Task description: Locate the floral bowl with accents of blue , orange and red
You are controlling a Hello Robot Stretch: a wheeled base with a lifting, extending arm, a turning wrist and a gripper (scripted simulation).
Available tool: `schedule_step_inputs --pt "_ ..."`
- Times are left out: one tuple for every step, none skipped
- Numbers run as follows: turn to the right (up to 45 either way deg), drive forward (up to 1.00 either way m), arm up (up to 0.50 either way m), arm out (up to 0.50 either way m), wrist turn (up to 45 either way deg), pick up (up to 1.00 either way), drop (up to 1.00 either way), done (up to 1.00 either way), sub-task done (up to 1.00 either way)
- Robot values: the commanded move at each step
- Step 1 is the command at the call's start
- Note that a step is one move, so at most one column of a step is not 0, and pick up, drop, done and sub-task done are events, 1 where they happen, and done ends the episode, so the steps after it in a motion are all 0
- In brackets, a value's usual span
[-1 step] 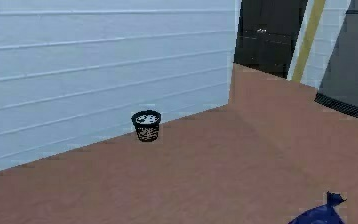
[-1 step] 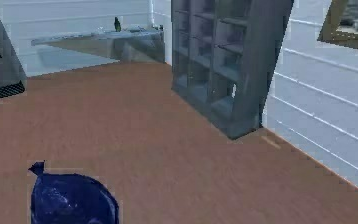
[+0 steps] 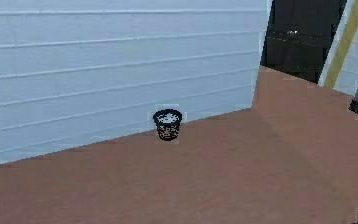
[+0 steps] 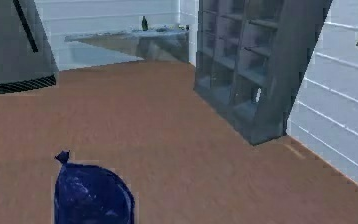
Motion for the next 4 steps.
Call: schedule_step_inputs --pt "0.0 0.5 0.0 0.0 0.0 0.0 0.0 0.0 0.0" --pt "18.0 0.0 0.0 0.0 0.0 0.0 0.0 0.0 0.0" --pt "0.0 0.6 0.0 0.0 0.0 0.0 0.0 0.0 0.0" --pt "24.0 0.0 0.0 0.0 0.0 0.0 0.0 0.0 0.0"
